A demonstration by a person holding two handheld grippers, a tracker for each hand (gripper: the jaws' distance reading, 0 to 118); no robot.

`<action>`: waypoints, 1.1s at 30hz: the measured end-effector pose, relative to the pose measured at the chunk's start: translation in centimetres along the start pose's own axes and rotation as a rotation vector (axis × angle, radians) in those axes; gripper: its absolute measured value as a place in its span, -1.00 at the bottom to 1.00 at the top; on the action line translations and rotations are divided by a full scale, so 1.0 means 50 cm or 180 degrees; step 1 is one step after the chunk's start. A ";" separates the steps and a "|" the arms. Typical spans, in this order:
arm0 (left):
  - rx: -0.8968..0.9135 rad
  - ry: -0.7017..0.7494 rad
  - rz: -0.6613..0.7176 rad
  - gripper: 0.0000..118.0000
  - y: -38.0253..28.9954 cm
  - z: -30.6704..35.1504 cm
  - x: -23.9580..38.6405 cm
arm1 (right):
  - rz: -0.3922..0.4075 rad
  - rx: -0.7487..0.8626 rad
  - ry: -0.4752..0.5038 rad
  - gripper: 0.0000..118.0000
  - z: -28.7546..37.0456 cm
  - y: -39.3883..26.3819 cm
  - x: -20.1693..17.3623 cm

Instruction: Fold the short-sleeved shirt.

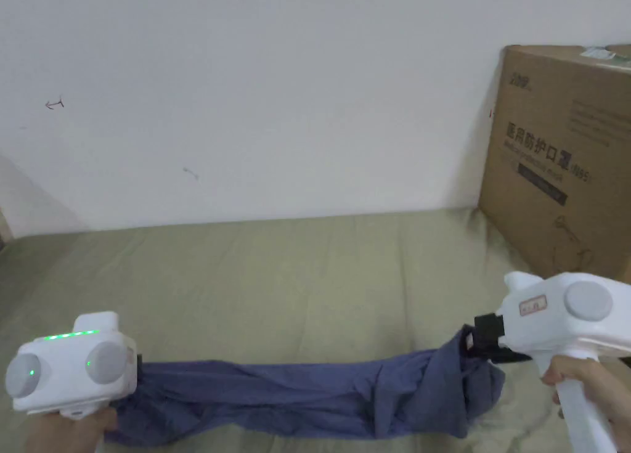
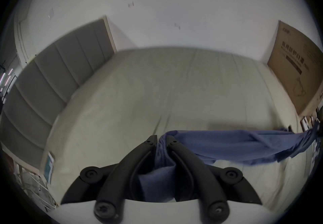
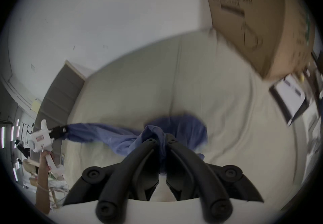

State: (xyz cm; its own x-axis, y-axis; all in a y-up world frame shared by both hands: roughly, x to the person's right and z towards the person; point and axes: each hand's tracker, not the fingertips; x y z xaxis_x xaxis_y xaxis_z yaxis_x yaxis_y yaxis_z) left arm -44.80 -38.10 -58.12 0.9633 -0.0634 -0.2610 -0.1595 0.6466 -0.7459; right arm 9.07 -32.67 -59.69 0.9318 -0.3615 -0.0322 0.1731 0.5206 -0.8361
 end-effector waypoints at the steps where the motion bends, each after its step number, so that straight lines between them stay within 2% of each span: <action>1: -0.0022 0.0040 -0.0002 -0.88 -0.034 -0.003 -0.006 | 0.0028 -0.0103 -0.0080 -0.92 -0.015 -0.042 0.016; 3: -0.0090 -0.0001 -0.0006 -0.88 -0.093 0.007 -0.037 | 0.0071 -0.0097 -0.0160 -0.92 -0.020 -0.135 0.029; 6: -0.0084 -0.0240 0.0196 -0.88 -0.176 0.064 -0.095 | -0.0042 -0.0107 -0.0035 -0.92 0.021 -0.271 0.039; 9: -0.0041 -0.0175 0.0120 -0.88 -0.259 0.144 -0.133 | -0.0020 -0.0112 -0.0019 -0.92 0.076 -0.370 0.063; 12: -0.0028 -0.0192 0.0119 -0.88 -0.353 0.223 -0.167 | -0.0076 -0.0115 0.0027 -0.92 0.134 -0.464 0.048; 14: -0.0089 -0.0187 0.0083 -0.88 -0.402 0.254 -0.186 | 0.0014 -0.0170 -0.0017 -0.92 0.163 -0.520 0.041; 17: -0.0135 -0.0083 -0.0151 -0.88 -0.463 0.296 -0.205 | 0.0158 -0.0336 -0.0035 -0.92 0.198 -0.586 0.023; 18: -0.0156 -0.0054 -0.0210 -0.88 -0.479 0.307 -0.209 | 0.0114 -0.0358 -0.0041 -0.92 0.209 -0.606 0.017; 23: -0.0253 -0.0115 0.0023 -0.83 -0.519 0.328 -0.235 | 0.0050 -0.0373 -0.0062 -0.92 0.233 -0.655 0.021; 24: -0.0275 -0.0092 0.0044 -0.52 -0.522 0.329 -0.237 | 0.0037 -0.0372 -0.0108 -0.85 0.231 -0.660 0.020; 25: -0.0274 -0.0076 0.0060 -0.14 -0.524 0.330 -0.237 | 0.0017 -0.0394 -0.0220 -0.62 0.227 -0.663 0.021; 26: -0.0298 -0.0006 0.0036 0.26 -0.522 0.330 -0.238 | 0.0035 -0.0438 -0.0439 -0.20 0.222 -0.665 0.020; 27: -0.0296 0.0017 0.0012 0.61 -0.523 0.334 -0.240 | 0.0140 -0.0451 -0.0632 0.57 0.219 -0.665 0.016; 28: -0.0250 0.0032 0.0029 0.68 -0.519 0.343 -0.243 | 0.0271 -0.0473 -0.0742 0.81 0.214 -0.659 0.026; 30: -0.0079 -0.0032 0.0164 0.68 -0.500 0.373 -0.248 | 0.0449 -0.0303 -0.0763 0.77 0.232 -0.650 0.010; 32: 0.0057 -0.0147 0.0271 0.66 -0.480 0.399 -0.246 | 0.0489 -0.0223 -0.0753 0.76 0.253 -0.629 0.003; 33: 0.0149 -0.0248 0.0297 0.49 -0.469 0.411 -0.241 | 0.0503 -0.0137 -0.0770 0.71 0.265 -0.618 -0.005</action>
State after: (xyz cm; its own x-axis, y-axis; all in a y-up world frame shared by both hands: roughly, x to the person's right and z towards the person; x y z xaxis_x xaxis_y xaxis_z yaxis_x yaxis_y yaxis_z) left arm -48.25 -36.89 -24.89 0.9589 0.0567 -0.2782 -0.2407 0.6818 -0.6908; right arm 7.71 -38.42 -26.57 0.9961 -0.0808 -0.0366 0.0108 0.5207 -0.8537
